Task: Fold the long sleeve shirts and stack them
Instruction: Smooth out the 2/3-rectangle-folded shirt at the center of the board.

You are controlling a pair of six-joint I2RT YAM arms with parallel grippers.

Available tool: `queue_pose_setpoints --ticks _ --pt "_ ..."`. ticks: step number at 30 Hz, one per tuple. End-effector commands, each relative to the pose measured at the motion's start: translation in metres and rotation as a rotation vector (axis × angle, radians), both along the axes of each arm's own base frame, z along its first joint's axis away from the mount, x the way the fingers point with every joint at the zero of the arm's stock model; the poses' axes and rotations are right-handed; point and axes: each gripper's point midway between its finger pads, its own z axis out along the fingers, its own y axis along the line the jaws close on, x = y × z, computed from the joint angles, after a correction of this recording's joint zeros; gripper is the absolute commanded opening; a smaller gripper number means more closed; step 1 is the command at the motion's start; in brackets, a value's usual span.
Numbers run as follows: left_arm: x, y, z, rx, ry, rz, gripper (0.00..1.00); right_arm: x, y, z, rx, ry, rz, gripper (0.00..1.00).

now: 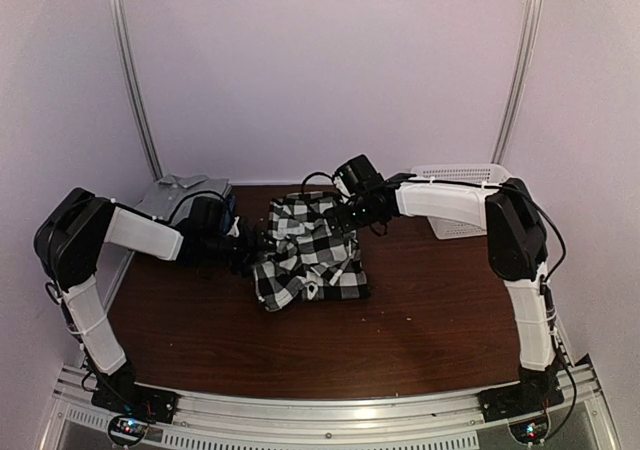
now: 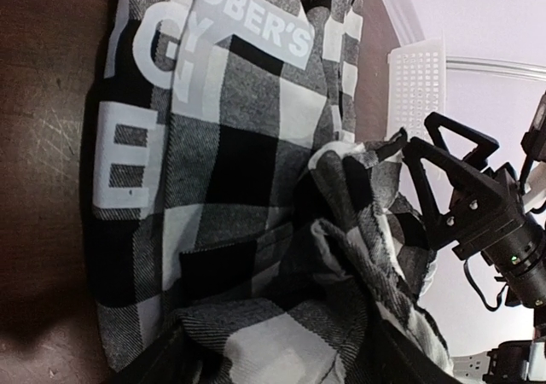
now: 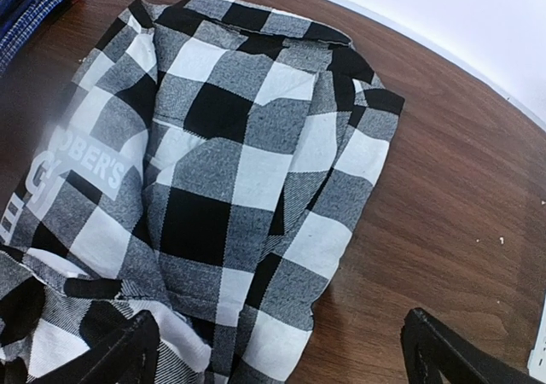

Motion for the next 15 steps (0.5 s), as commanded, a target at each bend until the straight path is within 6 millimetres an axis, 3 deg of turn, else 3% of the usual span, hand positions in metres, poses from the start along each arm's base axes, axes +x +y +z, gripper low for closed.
queue_pose_setpoints --ticks 1,5,9,12,15 --pt "0.010 0.006 0.015 0.040 -0.080 0.004 0.73 -0.010 0.009 0.008 0.038 0.029 0.013 1.00" --pt "0.013 0.005 0.017 0.048 -0.091 0.001 0.74 -0.017 0.012 0.028 0.081 0.020 0.041 0.99" --pt "0.017 0.002 0.020 0.038 -0.092 -0.004 0.74 -0.039 0.022 0.046 0.129 0.003 0.112 0.99" --pt "0.018 0.001 0.021 0.029 -0.087 -0.001 0.74 -0.068 0.042 0.057 0.187 0.006 0.203 0.96" --pt "0.018 0.000 0.021 0.018 -0.078 0.002 0.74 -0.099 0.058 0.055 0.235 0.033 0.283 0.86"
